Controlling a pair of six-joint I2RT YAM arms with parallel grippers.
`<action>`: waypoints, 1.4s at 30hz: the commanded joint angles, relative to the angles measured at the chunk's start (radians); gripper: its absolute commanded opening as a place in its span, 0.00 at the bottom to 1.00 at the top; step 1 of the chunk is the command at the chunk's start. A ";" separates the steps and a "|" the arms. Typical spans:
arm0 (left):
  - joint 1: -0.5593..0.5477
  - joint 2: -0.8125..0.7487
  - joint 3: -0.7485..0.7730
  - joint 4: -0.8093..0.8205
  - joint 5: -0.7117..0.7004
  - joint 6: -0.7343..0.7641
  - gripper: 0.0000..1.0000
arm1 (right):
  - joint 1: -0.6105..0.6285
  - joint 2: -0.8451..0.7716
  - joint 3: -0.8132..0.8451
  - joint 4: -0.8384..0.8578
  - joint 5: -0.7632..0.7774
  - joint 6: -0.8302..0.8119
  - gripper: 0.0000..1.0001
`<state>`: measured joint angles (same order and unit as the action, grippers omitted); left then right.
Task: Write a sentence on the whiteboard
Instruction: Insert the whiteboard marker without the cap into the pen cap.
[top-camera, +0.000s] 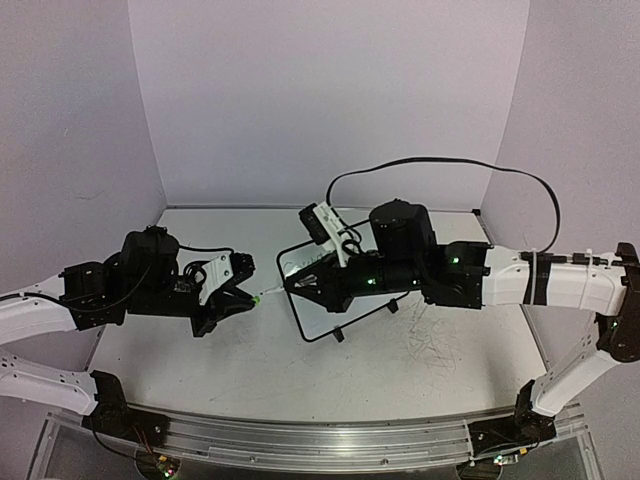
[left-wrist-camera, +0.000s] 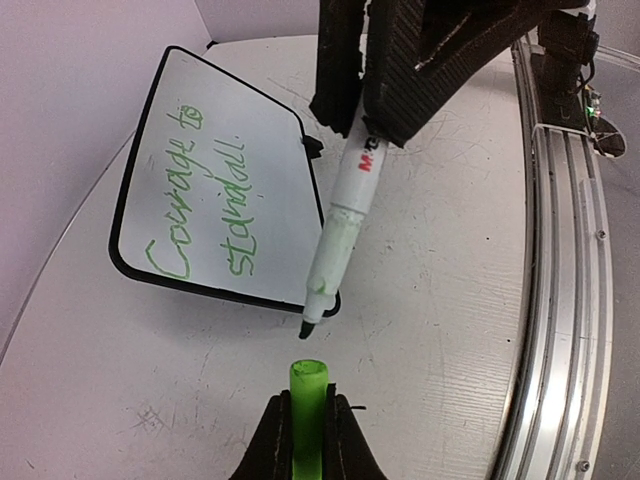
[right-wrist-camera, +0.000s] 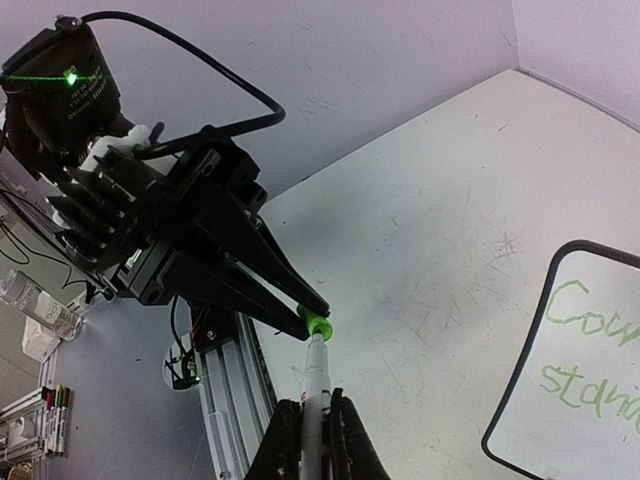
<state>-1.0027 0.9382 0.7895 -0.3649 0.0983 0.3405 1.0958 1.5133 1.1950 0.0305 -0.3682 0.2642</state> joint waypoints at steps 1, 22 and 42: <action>-0.007 -0.004 -0.005 0.035 0.009 0.001 0.00 | 0.007 0.017 0.029 0.044 -0.019 0.006 0.00; -0.013 -0.011 -0.009 0.035 0.023 0.010 0.00 | 0.009 0.071 0.057 0.047 -0.074 -0.008 0.00; -0.050 -0.085 -0.029 0.102 -0.046 0.048 0.00 | 0.023 0.431 0.405 -0.211 -0.463 -0.037 0.00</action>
<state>-1.0354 0.8661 0.7284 -0.4671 0.0792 0.3689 1.0679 1.8673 1.5199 -0.1749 -0.7116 0.1814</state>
